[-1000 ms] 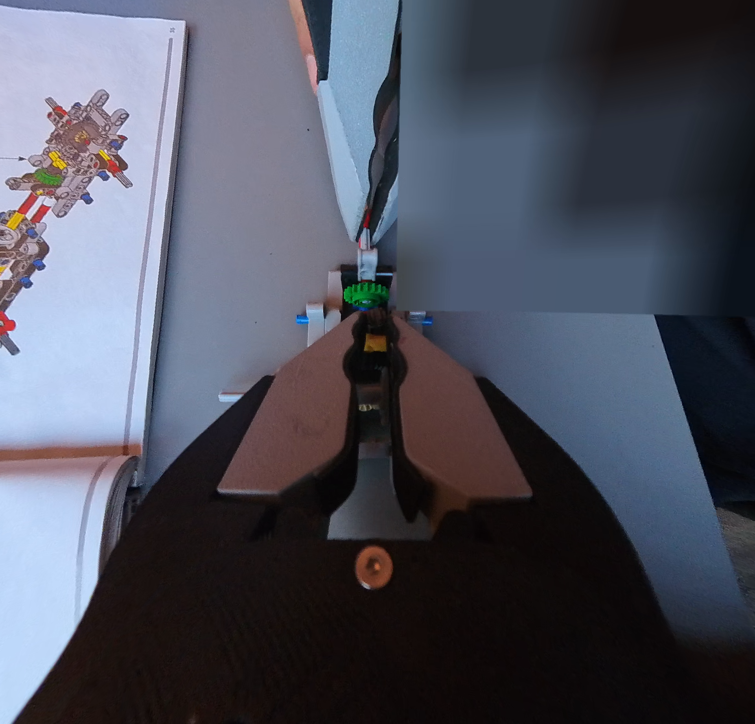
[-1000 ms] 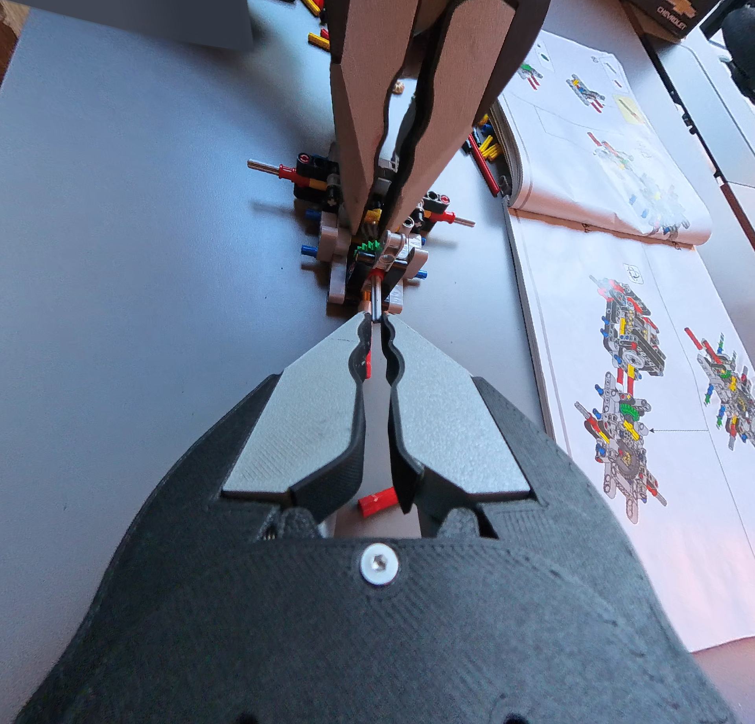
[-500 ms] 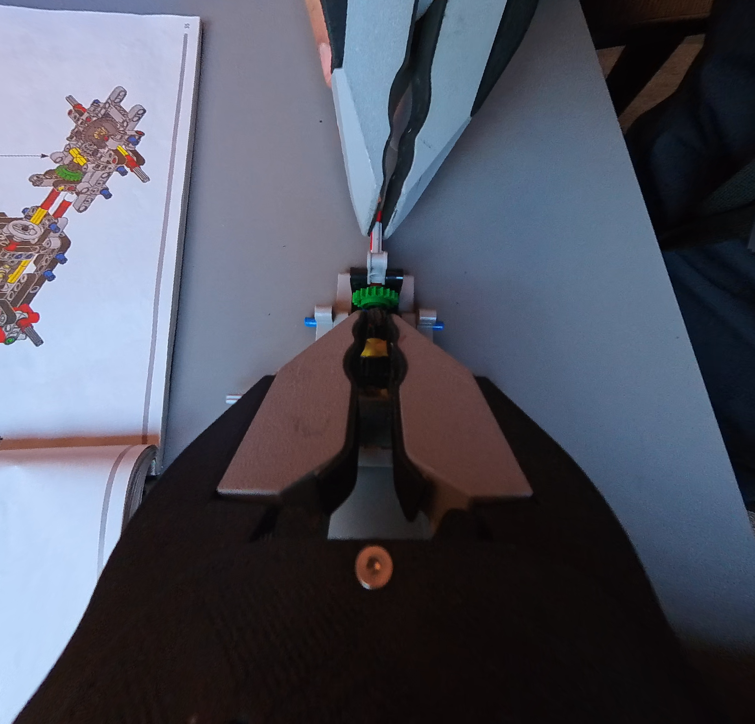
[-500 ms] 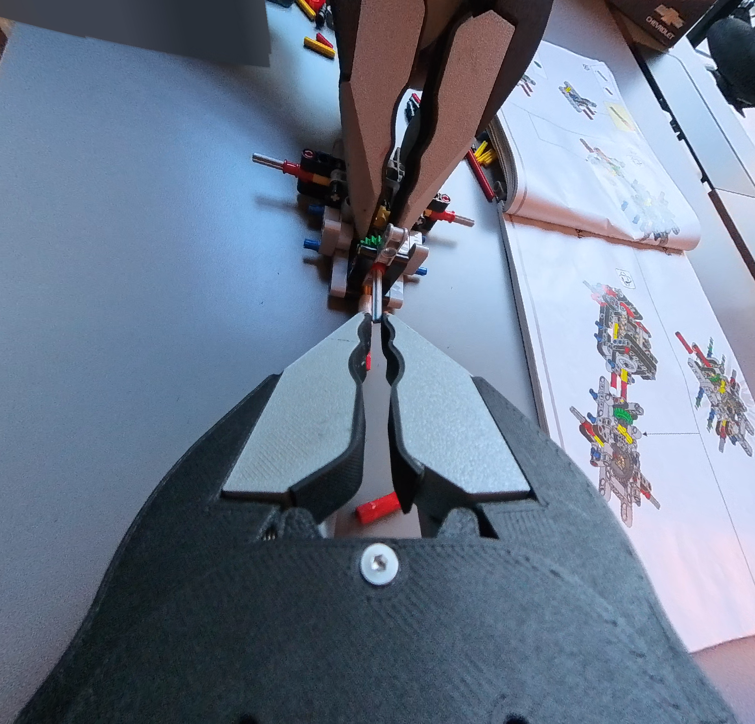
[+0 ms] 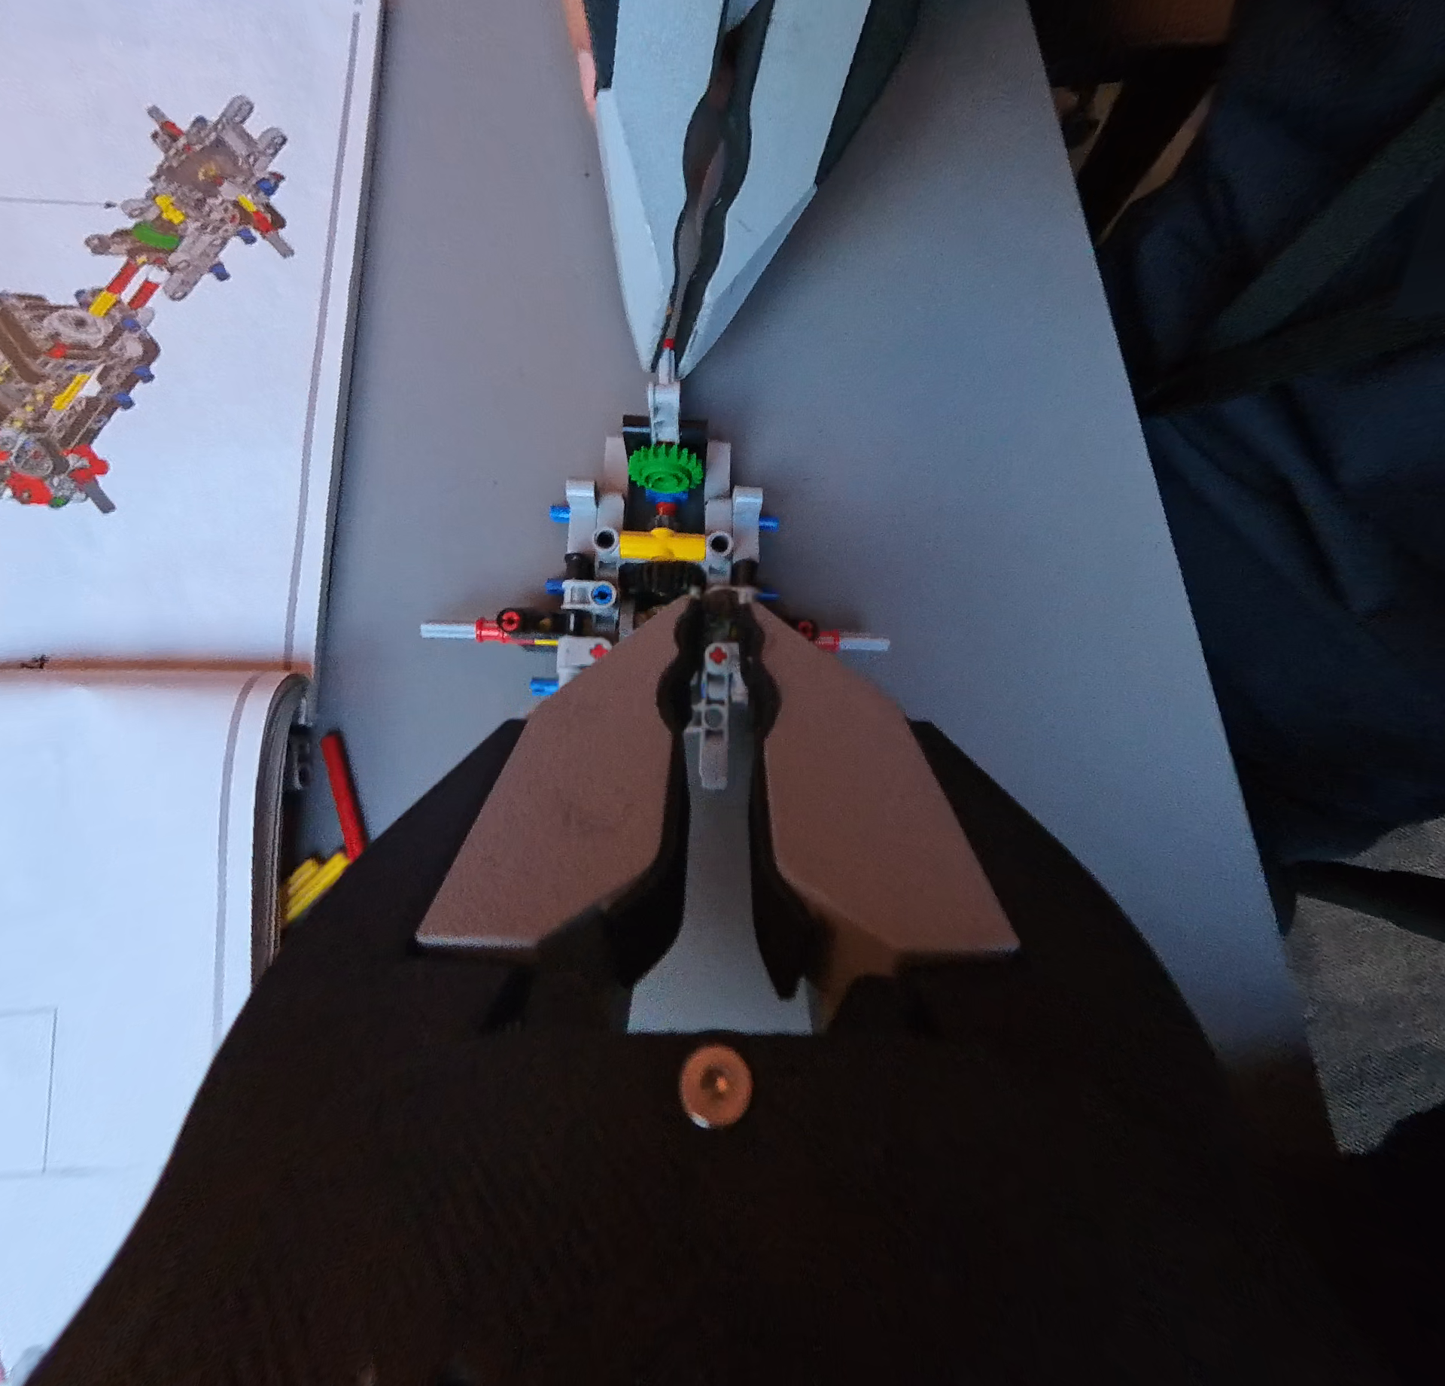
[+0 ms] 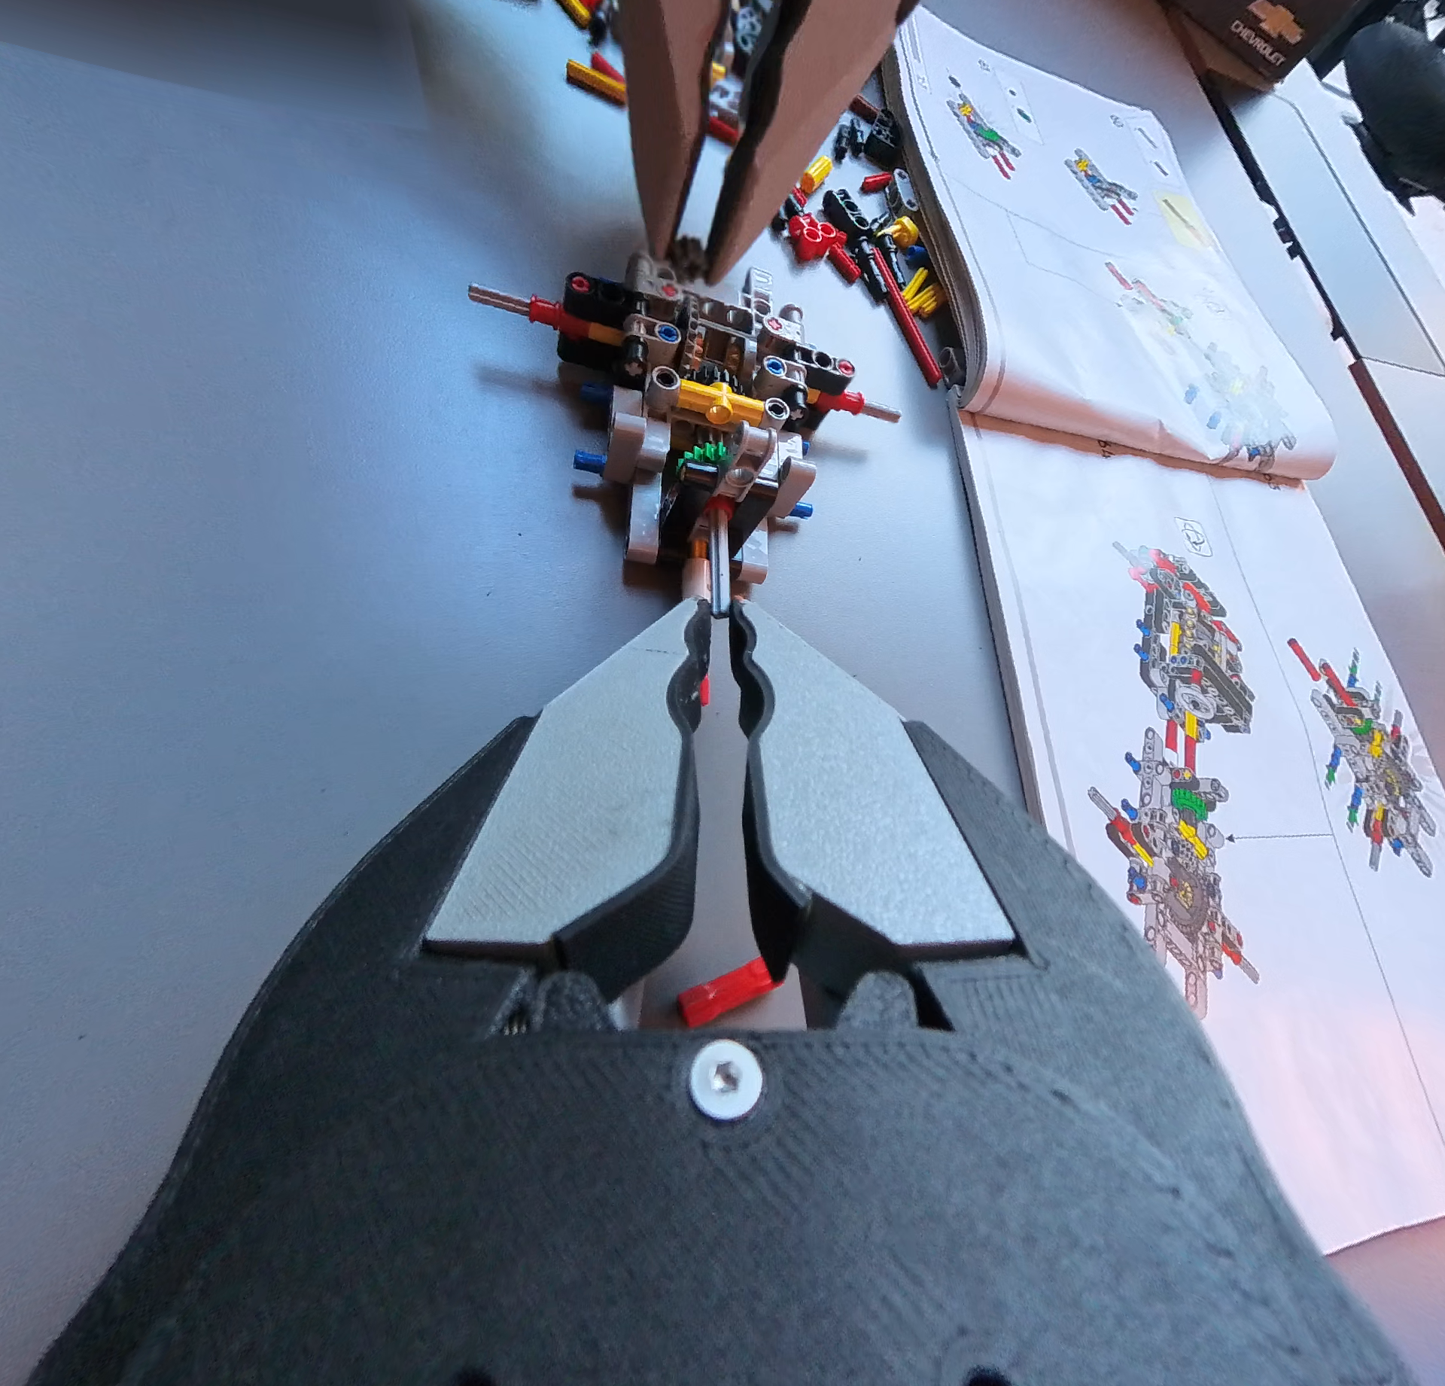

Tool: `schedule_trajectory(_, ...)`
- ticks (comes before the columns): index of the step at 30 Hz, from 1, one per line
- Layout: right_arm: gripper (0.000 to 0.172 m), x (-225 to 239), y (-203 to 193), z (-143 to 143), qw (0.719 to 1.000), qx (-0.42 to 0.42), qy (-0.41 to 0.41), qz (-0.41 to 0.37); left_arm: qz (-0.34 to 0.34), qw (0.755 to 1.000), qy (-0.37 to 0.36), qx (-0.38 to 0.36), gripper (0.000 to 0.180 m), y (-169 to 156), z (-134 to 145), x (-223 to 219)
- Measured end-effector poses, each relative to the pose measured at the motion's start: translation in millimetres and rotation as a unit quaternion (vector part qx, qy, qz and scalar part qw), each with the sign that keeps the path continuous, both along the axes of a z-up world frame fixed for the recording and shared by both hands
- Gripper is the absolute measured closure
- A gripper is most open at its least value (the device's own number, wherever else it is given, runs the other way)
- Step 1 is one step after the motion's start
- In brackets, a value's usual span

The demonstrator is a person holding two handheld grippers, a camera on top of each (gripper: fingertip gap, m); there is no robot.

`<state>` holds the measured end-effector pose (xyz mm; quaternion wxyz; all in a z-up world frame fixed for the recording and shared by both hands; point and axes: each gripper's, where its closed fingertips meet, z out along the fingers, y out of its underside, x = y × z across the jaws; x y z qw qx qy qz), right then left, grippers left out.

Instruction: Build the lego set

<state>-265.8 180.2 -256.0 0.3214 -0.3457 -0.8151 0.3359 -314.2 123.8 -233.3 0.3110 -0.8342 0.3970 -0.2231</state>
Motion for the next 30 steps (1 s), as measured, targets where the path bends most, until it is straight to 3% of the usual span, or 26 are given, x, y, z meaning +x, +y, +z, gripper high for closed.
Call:
schedule_trajectory(9, 0.171, -0.3, -0.2, -0.1, 1.000, 0.002, 0.001, 0.000, 0.079, 0.994, 0.057, -0.042, 0.175, -21.7, -10.7, -53.3)
schedule_trajectory(17, 0.171, -2.1, 0.6, 0.3, 1.000, 0.005, 0.004, -0.004, 0.061, 0.994, 0.056, -0.073, 0.175, -12.6, -30.9, -35.0)
schedule_trajectory(30, 0.171, -2.7, 0.7, -2.1, 1.000, 0.010, -0.001, -0.004, 0.055, 0.995, 0.045, -0.066, 0.175, -10.8, -29.5, -29.4)
